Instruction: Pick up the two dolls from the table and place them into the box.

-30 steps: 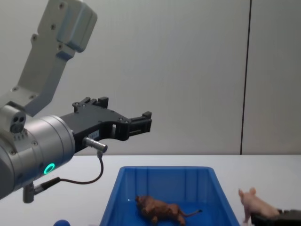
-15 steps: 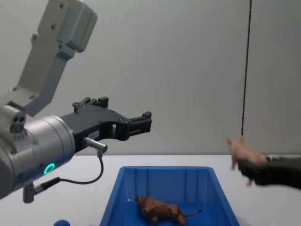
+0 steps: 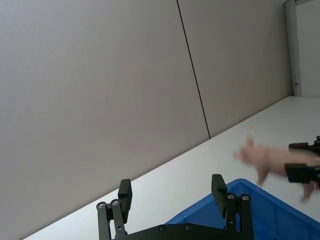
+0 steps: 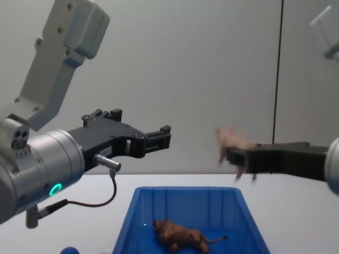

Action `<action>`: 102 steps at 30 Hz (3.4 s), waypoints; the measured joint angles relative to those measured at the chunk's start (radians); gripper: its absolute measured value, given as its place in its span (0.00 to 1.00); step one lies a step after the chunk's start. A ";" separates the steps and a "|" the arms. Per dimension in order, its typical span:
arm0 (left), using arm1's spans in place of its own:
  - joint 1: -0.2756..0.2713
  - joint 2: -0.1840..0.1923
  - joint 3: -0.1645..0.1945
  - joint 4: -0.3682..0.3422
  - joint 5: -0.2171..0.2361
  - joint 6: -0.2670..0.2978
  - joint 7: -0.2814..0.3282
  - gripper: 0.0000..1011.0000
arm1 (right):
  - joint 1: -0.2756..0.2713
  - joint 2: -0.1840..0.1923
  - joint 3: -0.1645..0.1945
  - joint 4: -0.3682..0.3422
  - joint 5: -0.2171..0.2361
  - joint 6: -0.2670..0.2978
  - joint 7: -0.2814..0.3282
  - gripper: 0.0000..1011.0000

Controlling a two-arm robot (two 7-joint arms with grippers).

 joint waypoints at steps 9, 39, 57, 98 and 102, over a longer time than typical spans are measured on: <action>0.000 0.000 0.000 0.000 0.000 0.000 0.000 0.99 | 0.034 -0.039 -0.019 0.060 0.018 0.049 0.030 0.69; 0.000 0.000 0.000 0.000 0.000 0.000 0.000 0.99 | -0.069 0.087 0.055 -0.028 0.036 -0.002 -0.007 0.99; 0.059 0.053 -0.017 -0.047 0.002 0.043 0.058 0.99 | -0.108 0.129 0.080 -0.066 0.047 -0.021 -0.024 0.99; 0.214 0.137 -0.039 0.083 -0.163 -0.009 -0.011 0.99 | -0.120 0.142 0.087 -0.076 0.050 -0.026 -0.029 0.99; 0.214 0.131 -0.038 0.101 -0.167 -0.012 -0.022 0.99 | -0.120 0.142 0.087 -0.076 0.050 -0.026 -0.029 0.99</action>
